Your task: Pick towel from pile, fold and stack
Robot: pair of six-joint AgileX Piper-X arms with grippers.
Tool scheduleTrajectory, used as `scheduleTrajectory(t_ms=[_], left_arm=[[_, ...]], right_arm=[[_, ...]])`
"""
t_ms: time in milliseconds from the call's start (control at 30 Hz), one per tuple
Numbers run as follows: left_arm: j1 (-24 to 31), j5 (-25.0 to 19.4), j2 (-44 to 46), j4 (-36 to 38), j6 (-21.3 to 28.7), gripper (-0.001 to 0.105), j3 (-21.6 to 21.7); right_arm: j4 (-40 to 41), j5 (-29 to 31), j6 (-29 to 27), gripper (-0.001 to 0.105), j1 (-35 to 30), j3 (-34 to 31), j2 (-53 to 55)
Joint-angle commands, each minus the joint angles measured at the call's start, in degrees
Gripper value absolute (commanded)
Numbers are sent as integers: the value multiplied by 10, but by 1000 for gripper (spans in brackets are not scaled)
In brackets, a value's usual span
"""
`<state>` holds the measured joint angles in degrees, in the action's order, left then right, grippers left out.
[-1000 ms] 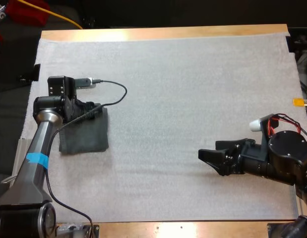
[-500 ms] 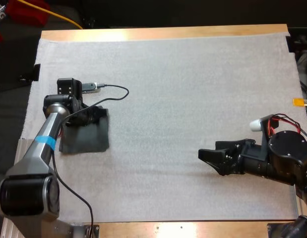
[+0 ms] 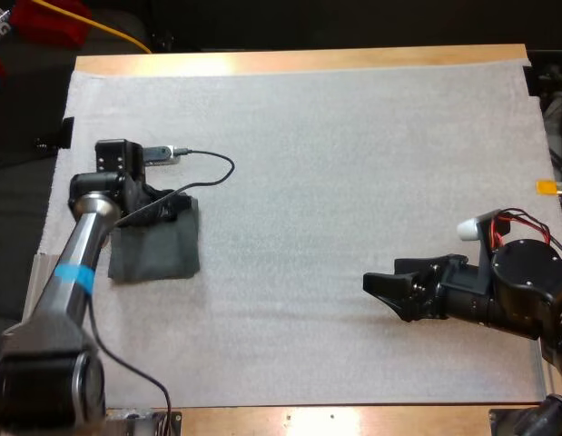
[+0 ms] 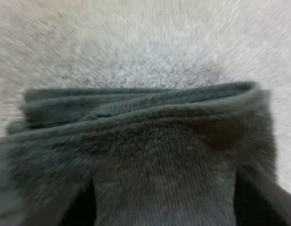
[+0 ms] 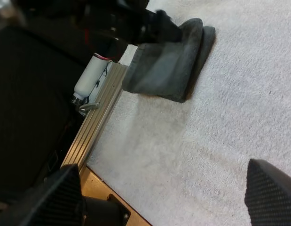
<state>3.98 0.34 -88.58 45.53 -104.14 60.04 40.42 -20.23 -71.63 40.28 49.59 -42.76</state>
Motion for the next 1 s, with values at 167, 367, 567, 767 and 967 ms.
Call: scheduleTrajectory(t_ms=[167,367,567,767,967], left_arm=[[-1,-4,67,105,9,60,0],[-1,-18,70,159,12,60,-25],[-1,4,70,107,12,60,-98],[-1,7,59,84,11,60,-118],[-1,7,68,111,11,60,-84]], right_arm=[[-8,-6,-2,70,0,3,2],[-8,-17,-2,70,0,3,2],[-8,-29,-2,70,0,3,2],[-8,-31,-2,70,0,3,2],[-8,-31,-2,70,0,3,2]])
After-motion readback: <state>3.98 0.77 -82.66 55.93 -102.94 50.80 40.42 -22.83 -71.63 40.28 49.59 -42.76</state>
